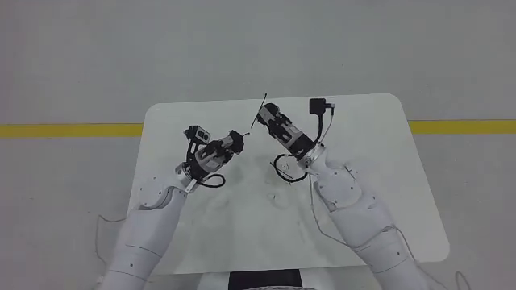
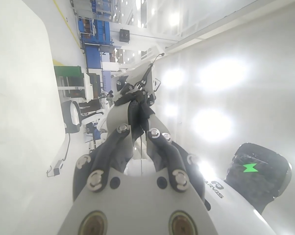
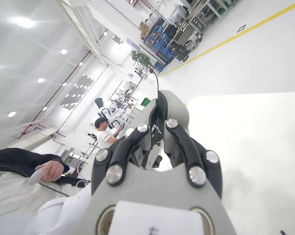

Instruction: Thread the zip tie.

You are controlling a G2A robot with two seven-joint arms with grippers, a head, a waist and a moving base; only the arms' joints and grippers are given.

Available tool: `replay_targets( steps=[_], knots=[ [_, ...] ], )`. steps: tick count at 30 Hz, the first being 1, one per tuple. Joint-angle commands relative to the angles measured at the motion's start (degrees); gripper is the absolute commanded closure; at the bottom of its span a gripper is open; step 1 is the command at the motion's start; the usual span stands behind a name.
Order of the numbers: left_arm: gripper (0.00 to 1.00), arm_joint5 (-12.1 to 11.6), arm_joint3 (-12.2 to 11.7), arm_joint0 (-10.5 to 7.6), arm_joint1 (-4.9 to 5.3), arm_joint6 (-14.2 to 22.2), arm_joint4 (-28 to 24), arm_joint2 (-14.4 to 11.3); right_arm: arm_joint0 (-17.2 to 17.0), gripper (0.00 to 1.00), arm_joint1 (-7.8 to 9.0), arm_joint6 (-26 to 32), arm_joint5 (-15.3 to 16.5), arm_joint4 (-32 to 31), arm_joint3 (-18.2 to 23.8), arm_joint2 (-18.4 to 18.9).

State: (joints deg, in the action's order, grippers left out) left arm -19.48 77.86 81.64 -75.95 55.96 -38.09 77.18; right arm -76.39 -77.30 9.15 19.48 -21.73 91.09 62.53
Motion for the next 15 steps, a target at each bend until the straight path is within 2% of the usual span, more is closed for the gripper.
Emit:
replay_targets(
  steps=[1,4,10,15],
  knots=[
    [1.0,0.0,0.4,0.25,-0.3,-0.5,0.7,0.4,-0.1,1.0,0.15,-1.9,0.0,-0.6,0.0,-0.4],
    [1.0,0.0,0.9,0.59,-0.77,-0.7,2.0,1.0,-0.1,1.0,0.28,-2.8,0.0,-0.8,0.3,-0.6],
    [1.0,0.0,0.9,0.63,-0.82,-0.7,2.0,1.1,-0.1,1.0,0.29,-2.7,-0.1,-0.9,0.4,-0.6],
    [1.0,0.0,0.9,0.63,-0.82,-0.7,2.0,1.1,-0.6,1.0,0.57,-1.9,-0.4,-4.8,1.1,-0.2]
  ],
)
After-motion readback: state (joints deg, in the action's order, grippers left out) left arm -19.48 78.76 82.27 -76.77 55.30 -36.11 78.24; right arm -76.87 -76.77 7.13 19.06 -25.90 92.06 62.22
